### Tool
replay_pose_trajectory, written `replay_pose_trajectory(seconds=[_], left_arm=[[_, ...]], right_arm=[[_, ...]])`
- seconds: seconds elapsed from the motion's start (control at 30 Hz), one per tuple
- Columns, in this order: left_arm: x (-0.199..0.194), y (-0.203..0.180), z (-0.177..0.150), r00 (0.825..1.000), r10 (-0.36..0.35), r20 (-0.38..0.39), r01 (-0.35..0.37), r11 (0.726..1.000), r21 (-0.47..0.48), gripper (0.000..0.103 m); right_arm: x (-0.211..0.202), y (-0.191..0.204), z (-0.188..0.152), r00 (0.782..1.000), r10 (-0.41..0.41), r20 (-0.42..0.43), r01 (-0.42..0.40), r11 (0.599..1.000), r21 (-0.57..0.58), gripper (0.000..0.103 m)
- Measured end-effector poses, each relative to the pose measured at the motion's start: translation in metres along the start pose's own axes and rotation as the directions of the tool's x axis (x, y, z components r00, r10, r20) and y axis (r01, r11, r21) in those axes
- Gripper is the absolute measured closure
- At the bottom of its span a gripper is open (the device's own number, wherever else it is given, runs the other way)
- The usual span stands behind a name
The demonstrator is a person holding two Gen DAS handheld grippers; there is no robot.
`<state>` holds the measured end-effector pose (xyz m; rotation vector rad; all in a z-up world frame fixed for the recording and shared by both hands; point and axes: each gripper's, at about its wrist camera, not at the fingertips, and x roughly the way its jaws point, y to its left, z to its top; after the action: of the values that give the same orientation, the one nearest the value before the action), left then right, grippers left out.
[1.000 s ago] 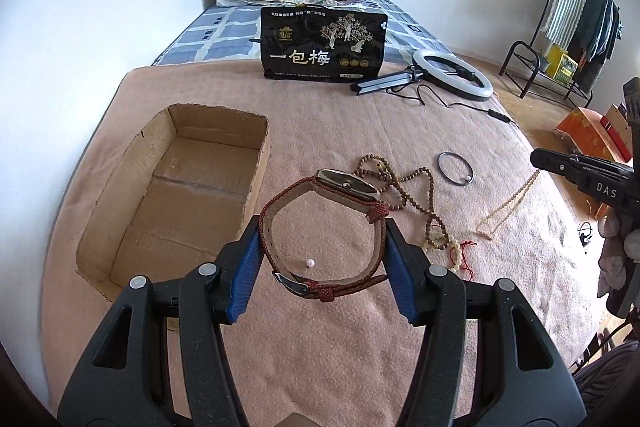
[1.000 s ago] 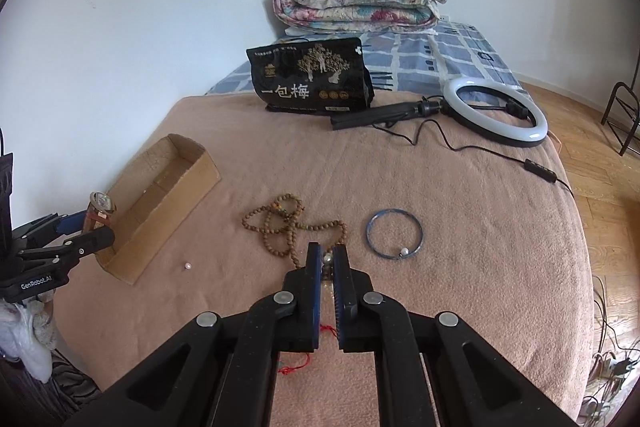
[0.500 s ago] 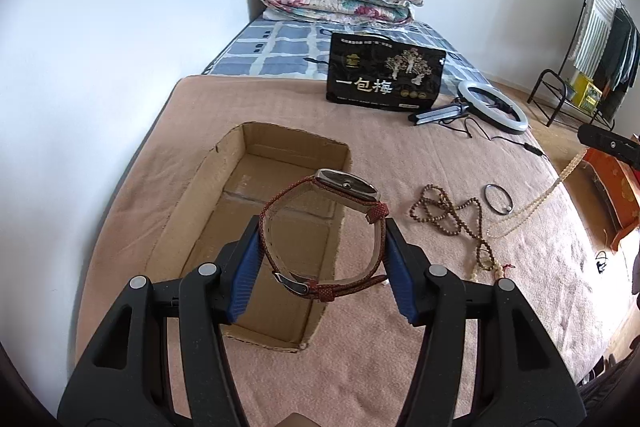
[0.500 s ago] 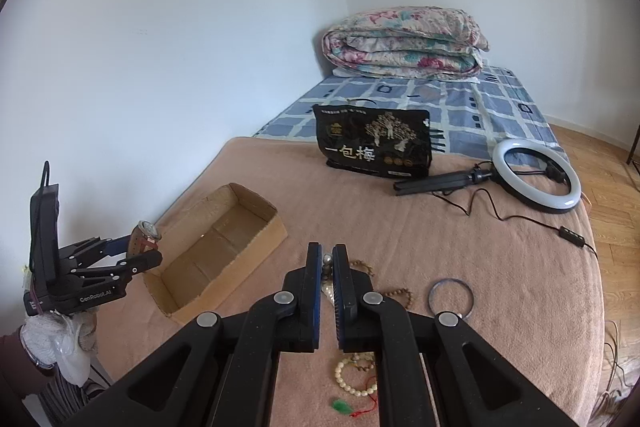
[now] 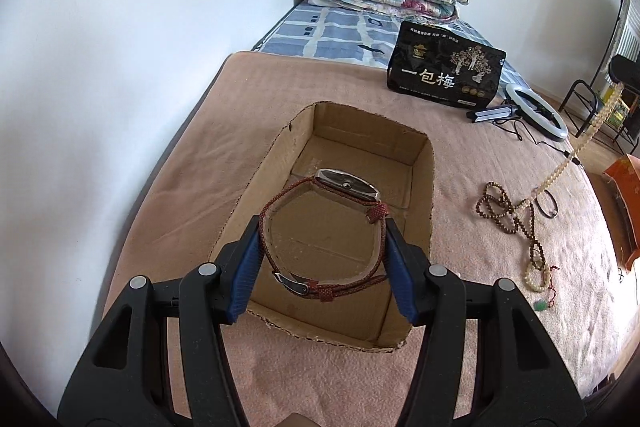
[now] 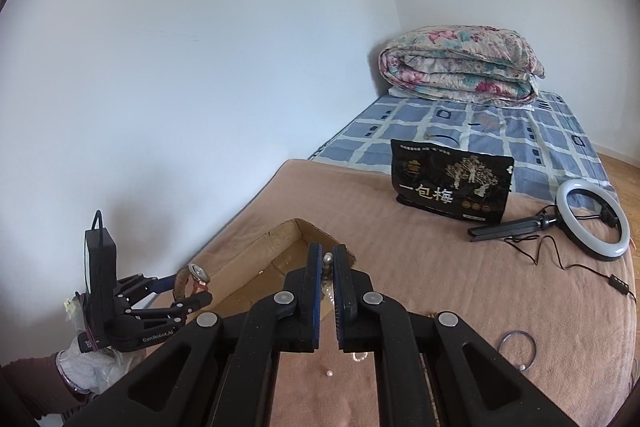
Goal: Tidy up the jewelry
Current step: 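Carry the watch over the cardboard box with left tool while right tool lifts pearls over it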
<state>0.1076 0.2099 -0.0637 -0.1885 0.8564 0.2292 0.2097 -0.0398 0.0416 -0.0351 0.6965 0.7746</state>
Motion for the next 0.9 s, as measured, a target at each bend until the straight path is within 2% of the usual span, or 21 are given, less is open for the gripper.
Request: replay_pose_trajectory(seconds=[0.47,0.9], left_arm=[[0.024,0.019,-0.009,0.999,-0.003,-0.051,0.002,1.000,-0.015,0.045],[0.046,0.019,-0.018,0.994,-0.011,-0.113,0.010,1.000,-0.009,0.045]], right_arm=[[0.061,0.052,0.024,0.996,0.083,-0.026,-0.084,0.996,-0.044,0.100],[0.121,0.058,0.003,0.990,0.079,-0.118,-0.085,0.996,-0.041,0.100]])
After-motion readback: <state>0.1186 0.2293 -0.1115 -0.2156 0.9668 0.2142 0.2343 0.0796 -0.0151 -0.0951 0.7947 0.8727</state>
